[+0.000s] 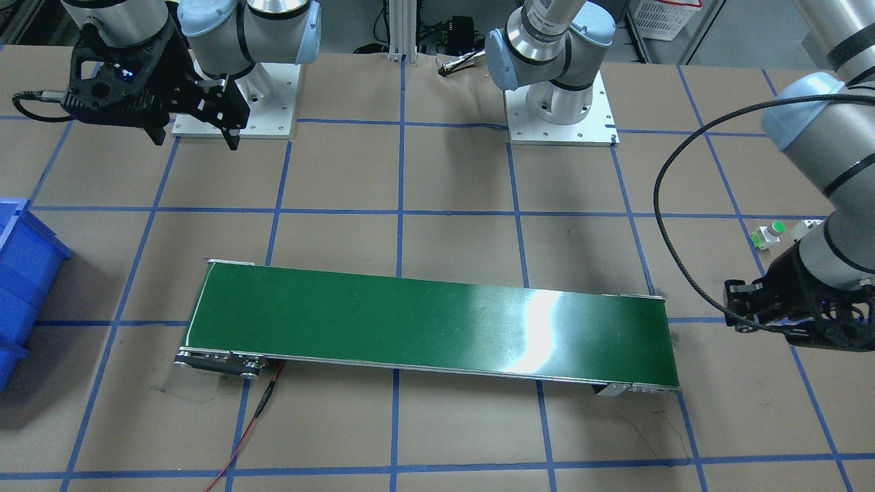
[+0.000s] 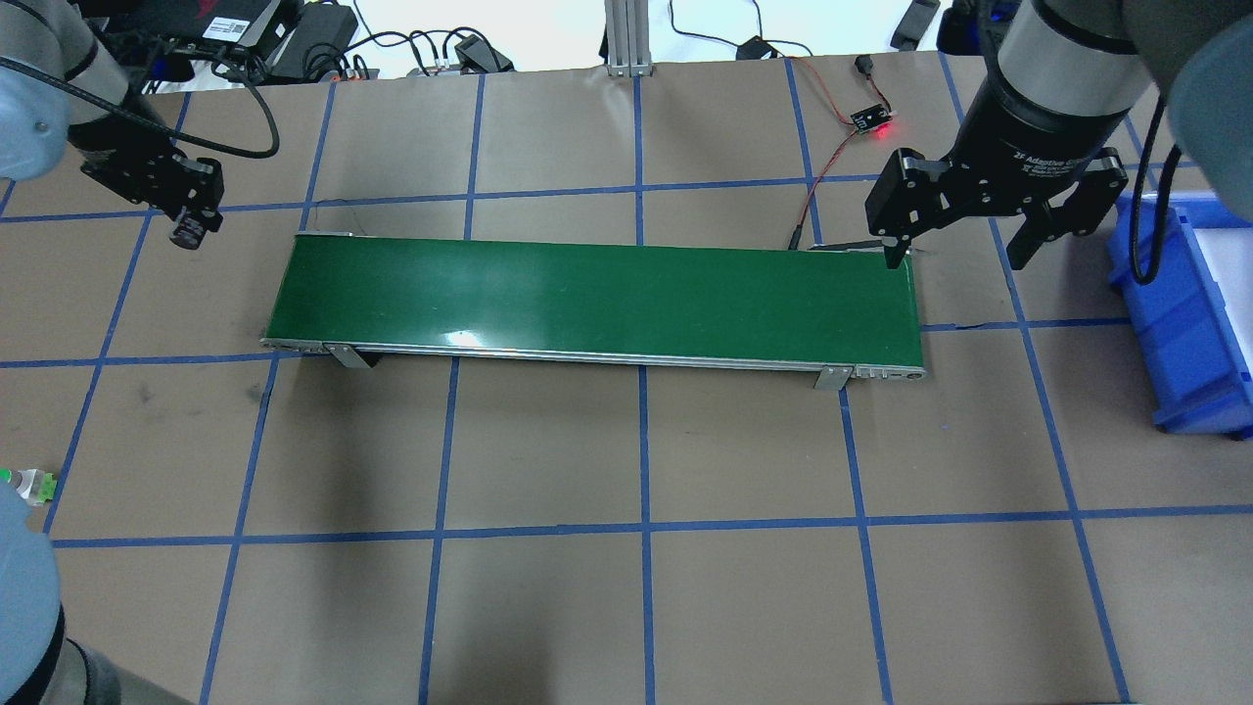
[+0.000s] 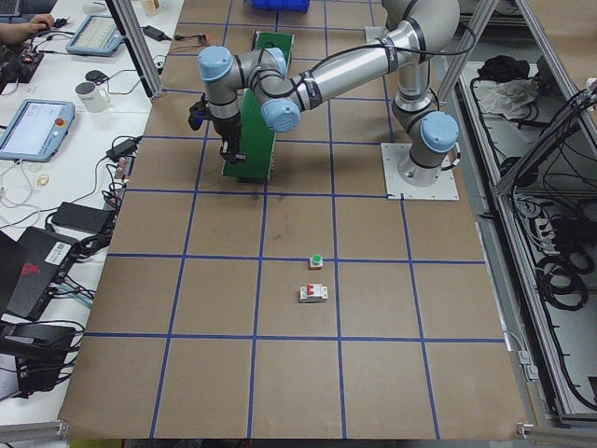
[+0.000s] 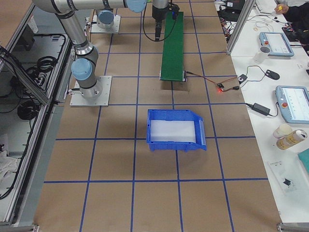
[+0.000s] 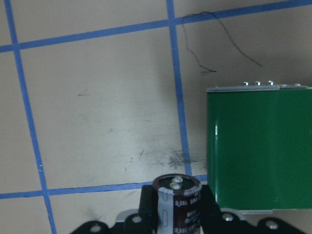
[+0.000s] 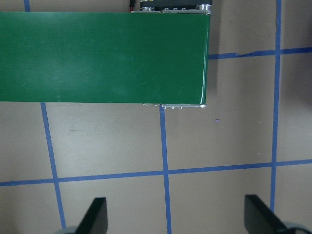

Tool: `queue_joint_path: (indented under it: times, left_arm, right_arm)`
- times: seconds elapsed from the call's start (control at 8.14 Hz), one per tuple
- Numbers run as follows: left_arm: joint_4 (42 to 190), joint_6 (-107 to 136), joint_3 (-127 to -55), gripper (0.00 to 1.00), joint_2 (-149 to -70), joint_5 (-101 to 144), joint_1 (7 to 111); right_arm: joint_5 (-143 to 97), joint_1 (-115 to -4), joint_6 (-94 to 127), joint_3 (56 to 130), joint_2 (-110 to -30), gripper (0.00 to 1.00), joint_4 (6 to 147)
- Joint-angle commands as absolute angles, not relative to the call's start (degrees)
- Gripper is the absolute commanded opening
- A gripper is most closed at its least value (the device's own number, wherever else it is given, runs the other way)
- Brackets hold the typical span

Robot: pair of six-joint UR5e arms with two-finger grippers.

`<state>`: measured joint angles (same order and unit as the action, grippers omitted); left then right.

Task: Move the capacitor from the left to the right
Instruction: 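Lift the capacitor with the left gripper and carry it over the conveyor's near end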

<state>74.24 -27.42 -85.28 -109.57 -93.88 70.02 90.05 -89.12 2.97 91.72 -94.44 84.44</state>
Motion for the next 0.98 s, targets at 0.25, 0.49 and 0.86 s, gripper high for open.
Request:
queue_joint_path:
  times: [0.25, 0.49, 0.86]
  left_arm:
    - [70.60, -19.33, -92.72, 0.00, -110.65, -90.18, 75.50]
    - [65.68, -19.78, -92.29, 0.00, -113.28, -90.18, 75.76]
    - [65.65, -17.76, -92.28, 0.00, -114.35, -90.53, 76.46]
  right_arm:
    - [90.87, -88.69, 3.08, 90.88, -93.87, 1.00, 84.46]
    - [92.55, -88.42, 2.99, 90.88, -93.78, 1.00, 84.72]
    - [93.25, -88.50, 4.57, 91.67, -92.73, 1.00, 84.73]
